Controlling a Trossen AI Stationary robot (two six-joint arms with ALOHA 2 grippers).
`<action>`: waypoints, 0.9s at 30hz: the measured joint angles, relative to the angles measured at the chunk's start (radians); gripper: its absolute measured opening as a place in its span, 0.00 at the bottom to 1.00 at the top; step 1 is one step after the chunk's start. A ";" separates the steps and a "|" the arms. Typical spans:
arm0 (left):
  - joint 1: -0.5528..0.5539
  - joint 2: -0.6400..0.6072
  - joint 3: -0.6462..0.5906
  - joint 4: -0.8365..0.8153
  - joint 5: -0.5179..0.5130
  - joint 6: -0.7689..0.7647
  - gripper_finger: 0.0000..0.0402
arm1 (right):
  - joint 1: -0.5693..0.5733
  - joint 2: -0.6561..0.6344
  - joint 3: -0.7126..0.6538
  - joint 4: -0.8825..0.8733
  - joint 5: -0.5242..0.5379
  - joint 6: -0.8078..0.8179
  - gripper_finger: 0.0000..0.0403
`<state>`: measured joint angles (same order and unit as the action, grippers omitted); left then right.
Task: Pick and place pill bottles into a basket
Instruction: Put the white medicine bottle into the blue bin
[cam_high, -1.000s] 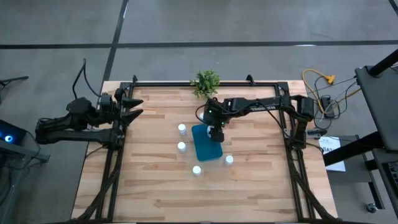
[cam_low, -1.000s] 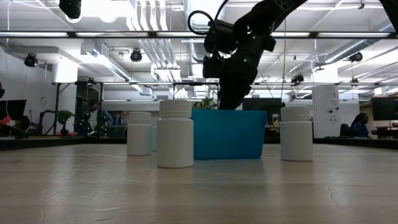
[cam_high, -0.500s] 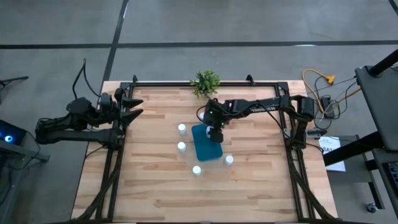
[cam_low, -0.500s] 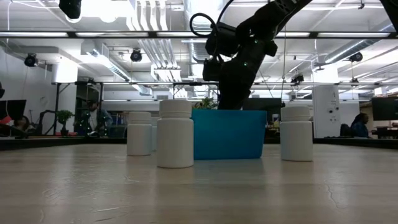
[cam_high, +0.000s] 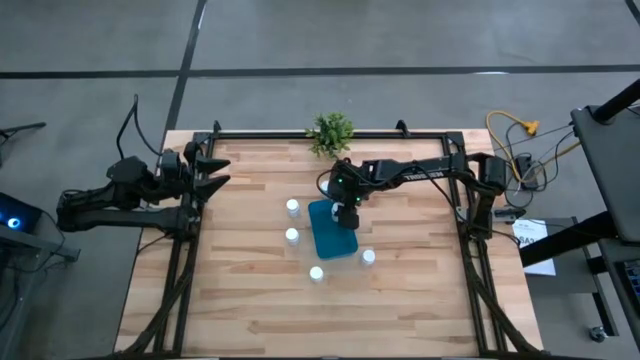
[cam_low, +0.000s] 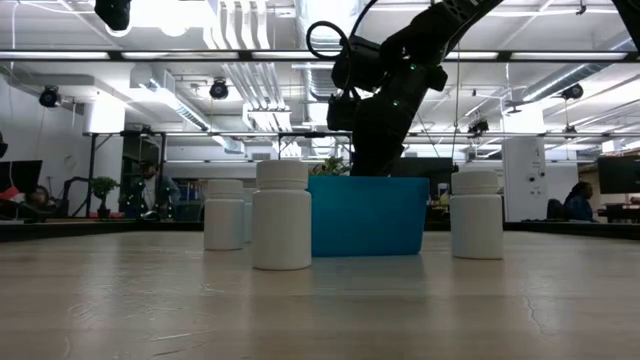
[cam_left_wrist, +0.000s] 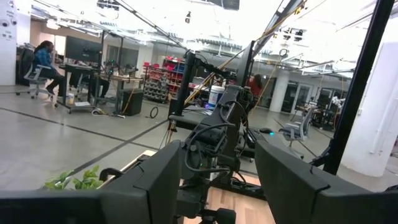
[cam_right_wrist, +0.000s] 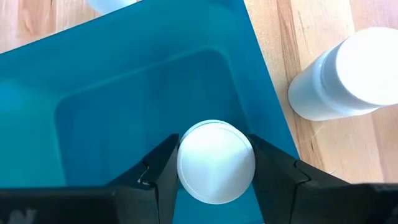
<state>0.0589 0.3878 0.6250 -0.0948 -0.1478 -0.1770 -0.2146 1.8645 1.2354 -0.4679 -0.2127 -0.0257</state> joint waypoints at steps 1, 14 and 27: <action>0.000 0.000 0.000 0.000 0.000 0.000 0.47 | 0.000 0.000 0.000 0.000 -0.001 0.001 0.37; 0.000 0.000 0.000 0.000 0.000 0.000 0.47 | 0.000 0.000 -0.001 0.000 -0.009 0.003 0.38; 0.000 0.000 0.000 0.000 0.000 0.000 0.47 | -0.002 0.001 -0.001 0.001 0.000 0.000 0.37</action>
<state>0.0587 0.3874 0.6250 -0.0948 -0.1474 -0.1772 -0.2163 1.8652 1.2343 -0.4667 -0.2127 -0.0254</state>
